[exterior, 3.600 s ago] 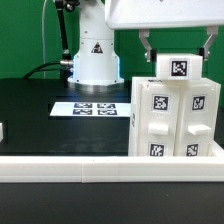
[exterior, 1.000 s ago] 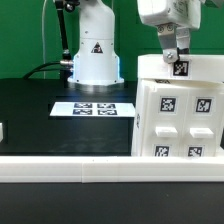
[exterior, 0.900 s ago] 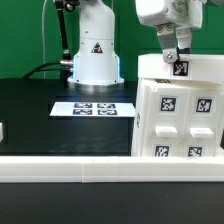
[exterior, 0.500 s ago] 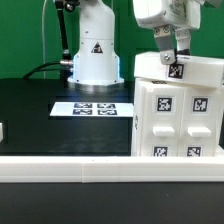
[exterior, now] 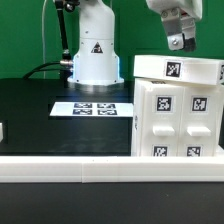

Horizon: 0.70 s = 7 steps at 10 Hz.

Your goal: Assemble cabinet

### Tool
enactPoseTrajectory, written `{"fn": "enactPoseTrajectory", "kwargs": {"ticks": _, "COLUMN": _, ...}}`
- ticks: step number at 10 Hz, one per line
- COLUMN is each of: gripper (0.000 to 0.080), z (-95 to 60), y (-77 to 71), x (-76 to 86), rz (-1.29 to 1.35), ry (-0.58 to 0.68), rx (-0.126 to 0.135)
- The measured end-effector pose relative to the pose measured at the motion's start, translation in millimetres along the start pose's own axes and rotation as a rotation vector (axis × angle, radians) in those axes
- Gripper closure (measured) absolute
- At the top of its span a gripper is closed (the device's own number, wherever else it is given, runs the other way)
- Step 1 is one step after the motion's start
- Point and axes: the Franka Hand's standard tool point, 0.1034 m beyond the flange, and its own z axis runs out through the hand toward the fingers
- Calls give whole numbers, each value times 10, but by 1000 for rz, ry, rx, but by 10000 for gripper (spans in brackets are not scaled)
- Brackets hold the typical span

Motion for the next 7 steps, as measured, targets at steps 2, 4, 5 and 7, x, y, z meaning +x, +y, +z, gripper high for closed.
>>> {"fn": "enactPoseTrajectory", "kwargs": {"ticks": 2, "gripper": 2, "z": 22, "y": 9, "x": 11, "rz": -5, "ry": 3, "rx": -3}}
{"fn": "enactPoseTrajectory", "kwargs": {"ticks": 4, "gripper": 2, "z": 6, "y": -20, "x": 63, "rz": -185, "ry": 2, "rx": -50}}
{"fn": "enactPoseTrajectory", "kwargs": {"ticks": 5, "gripper": 2, "z": -27, "y": -84, "x": 74, "rz": -286, "ry": -5, "rx": -54}}
{"fn": "enactPoseTrajectory", "kwargs": {"ticks": 7, "gripper": 2, "z": -29, "y": -90, "x": 76, "rz": -625, "ry": -26, "rx": -111}}
